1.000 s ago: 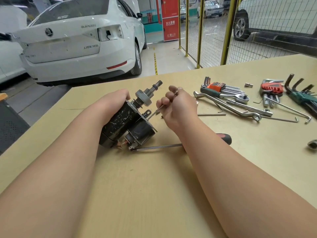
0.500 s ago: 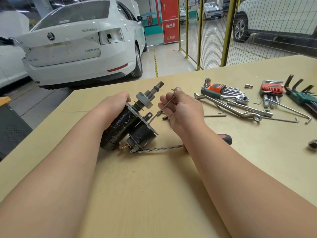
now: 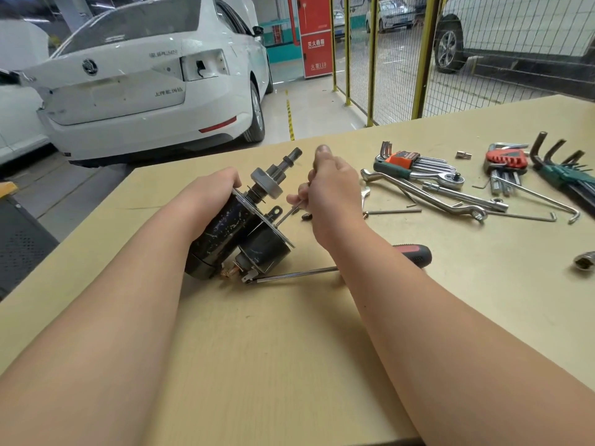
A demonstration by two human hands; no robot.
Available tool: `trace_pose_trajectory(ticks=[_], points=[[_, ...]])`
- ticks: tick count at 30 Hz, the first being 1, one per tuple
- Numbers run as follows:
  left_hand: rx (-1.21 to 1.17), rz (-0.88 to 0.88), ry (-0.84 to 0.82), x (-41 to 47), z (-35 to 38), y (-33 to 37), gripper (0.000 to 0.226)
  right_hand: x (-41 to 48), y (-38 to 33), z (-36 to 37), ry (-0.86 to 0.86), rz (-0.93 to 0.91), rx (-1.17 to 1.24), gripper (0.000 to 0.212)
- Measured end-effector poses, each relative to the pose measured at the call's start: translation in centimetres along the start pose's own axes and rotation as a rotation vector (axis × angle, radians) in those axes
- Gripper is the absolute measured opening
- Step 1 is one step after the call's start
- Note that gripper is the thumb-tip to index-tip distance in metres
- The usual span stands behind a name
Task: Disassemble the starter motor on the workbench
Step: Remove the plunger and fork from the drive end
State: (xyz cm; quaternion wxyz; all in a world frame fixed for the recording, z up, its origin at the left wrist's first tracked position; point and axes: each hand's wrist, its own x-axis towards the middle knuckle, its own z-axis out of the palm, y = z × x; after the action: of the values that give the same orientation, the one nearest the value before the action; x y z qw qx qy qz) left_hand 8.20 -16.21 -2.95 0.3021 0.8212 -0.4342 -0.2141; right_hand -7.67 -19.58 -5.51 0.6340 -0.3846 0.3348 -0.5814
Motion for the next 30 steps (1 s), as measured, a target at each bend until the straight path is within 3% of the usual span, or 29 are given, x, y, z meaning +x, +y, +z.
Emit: trace_pose_trajectory(ticks=[4, 8, 11, 19, 25, 30], points=[[-0.003, -0.01, -0.008, 0.0, 0.0, -0.1, 0.033, 0.1, -0.3, -0.4, -0.015, 0.12, 0.204, 0.027], [-0.013, -0.035, -0.017, 0.0, 0.0, 0.1, 0.034, -0.5, -0.5, -0.7, -0.152, 0.264, 0.563, 0.027], [-0.022, -0.041, -0.014, -0.1, 0.1, 0.1, 0.033, -0.8, -0.3, -0.3, -0.182, 0.361, 0.666, 0.027], [-0.026, -0.033, -0.011, -0.3, 0.0, 0.1, 0.035, -0.8, 0.0, 0.1, 0.0, 0.476, 0.775, 0.037], [-0.02, -0.018, -0.003, -0.6, 0.1, 0.2, 0.034, -1.0, 0.3, 0.4, 0.166, 0.483, 0.638, 0.025], [0.007, 0.039, 0.02, -1.0, -0.1, 0.0, 0.028, -0.7, 0.3, 0.0, 0.205, 0.493, 0.236, 0.025]])
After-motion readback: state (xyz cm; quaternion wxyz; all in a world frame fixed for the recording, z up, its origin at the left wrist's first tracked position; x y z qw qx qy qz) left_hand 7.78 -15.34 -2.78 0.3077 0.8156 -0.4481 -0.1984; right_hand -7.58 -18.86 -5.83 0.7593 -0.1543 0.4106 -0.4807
